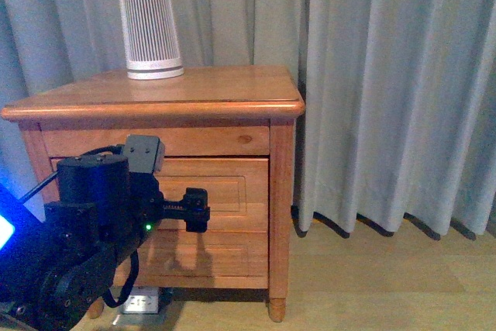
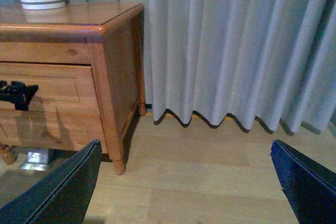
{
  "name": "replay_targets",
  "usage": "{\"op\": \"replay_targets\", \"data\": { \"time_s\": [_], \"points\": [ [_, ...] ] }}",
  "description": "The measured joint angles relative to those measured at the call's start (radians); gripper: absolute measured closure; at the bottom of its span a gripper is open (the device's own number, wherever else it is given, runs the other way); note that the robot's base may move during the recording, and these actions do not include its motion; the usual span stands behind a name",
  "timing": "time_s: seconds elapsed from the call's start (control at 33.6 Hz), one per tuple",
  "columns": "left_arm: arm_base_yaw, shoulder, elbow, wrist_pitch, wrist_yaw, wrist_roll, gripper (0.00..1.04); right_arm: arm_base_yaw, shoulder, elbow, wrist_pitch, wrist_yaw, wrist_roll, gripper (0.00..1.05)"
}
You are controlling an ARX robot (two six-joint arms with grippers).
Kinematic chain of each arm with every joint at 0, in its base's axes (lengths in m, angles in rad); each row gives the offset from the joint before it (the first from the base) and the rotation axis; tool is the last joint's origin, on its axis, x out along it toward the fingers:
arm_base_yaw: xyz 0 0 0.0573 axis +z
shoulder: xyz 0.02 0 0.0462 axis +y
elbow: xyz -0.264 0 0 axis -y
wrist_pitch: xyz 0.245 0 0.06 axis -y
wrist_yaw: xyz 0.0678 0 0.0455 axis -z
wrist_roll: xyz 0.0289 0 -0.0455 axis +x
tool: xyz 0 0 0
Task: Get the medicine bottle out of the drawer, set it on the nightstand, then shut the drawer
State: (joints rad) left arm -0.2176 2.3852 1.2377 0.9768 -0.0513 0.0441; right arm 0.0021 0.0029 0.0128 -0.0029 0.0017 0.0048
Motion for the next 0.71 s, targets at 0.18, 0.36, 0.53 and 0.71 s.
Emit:
{"op": "replay_targets", "data": {
  "time_s": [0.18,0.36,0.53,0.71],
  "points": [
    [0.018,0.097,0.105,-0.056,-0.029,0.02,0.07,0.0,0.0,0.0,0.0,0.0,0.0,0.07],
    [0.044,0.145,0.206,-0.097,-0.032,0.023,0.07,0.0,0.0,0.0,0.0,0.0,0.0,0.07],
    [0.052,0.171,0.256,-0.135,-0.021,0.039,0.07,0.0,0.0,0.0,0.0,0.0,0.0,0.07],
    [0.054,0.198,0.283,-0.154,-0.021,0.039,0.07,0.0,0.0,0.0,0.0,0.0,0.0,0.07]
  ]
}}
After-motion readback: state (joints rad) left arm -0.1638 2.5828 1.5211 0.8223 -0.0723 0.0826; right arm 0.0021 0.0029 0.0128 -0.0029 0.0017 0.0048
